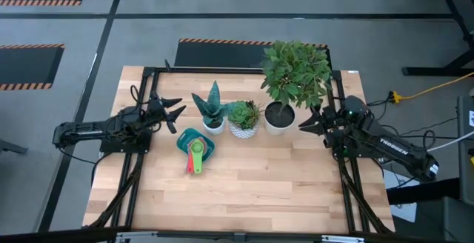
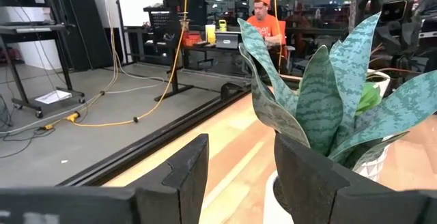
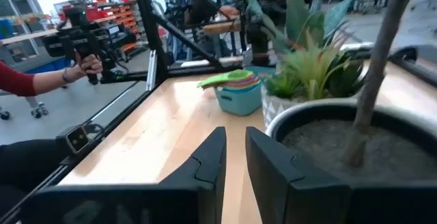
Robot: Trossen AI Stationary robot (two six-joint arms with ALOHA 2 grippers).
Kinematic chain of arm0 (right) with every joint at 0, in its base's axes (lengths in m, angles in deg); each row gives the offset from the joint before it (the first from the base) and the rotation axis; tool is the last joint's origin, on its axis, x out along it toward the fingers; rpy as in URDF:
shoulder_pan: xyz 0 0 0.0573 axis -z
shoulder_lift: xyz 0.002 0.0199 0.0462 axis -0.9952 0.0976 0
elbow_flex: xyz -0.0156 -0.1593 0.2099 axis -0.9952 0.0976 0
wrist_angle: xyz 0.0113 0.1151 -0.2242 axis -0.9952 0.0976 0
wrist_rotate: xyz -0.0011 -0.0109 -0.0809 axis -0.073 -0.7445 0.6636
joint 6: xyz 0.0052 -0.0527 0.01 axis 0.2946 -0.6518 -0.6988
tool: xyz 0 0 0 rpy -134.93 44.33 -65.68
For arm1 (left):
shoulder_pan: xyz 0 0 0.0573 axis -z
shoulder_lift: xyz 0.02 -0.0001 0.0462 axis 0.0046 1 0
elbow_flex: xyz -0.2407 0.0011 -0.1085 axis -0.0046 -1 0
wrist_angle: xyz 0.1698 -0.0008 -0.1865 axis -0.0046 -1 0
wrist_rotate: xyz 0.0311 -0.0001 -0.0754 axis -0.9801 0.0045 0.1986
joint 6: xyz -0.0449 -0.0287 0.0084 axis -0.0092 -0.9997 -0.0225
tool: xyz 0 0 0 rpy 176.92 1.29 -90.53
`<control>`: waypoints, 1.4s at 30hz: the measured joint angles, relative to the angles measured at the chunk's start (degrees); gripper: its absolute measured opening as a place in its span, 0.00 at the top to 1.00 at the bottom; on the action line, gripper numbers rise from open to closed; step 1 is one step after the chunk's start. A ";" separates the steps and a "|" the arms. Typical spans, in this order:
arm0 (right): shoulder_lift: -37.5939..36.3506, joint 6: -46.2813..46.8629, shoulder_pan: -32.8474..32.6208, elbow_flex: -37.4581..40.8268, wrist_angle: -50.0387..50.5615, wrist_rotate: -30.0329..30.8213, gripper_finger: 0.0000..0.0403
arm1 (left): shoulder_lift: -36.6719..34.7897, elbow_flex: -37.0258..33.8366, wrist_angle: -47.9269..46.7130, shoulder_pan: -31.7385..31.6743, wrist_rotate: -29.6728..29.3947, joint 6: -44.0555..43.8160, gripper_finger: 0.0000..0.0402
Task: Nest measuring cups in basket
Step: Return to Home Position
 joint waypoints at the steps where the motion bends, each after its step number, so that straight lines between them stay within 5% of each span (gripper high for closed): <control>1: -0.40 -0.11 0.42 0.00 0.08 0.00 0.85 | 0.00 0.00 0.00 0.00 0.00 0.02 0.60; 13: -5.03 3.91 1.48 0.00 -0.25 1.27 0.85 | 0.00 0.00 -0.02 0.00 -0.07 0.04 0.60; 18: -5.30 8.53 -2.02 1.31 -2.03 14.27 0.85 | 0.00 0.00 -0.02 0.00 -0.09 0.05 0.60; 34: -5.02 7.07 -28.77 4.43 -12.01 39.99 0.85 | 0.02 0.00 -0.02 0.02 -0.09 0.01 0.60; 42: -7.08 0.91 -32.89 4.33 -13.66 45.62 0.85 | 0.01 0.00 -0.03 0.02 -0.07 -0.06 0.60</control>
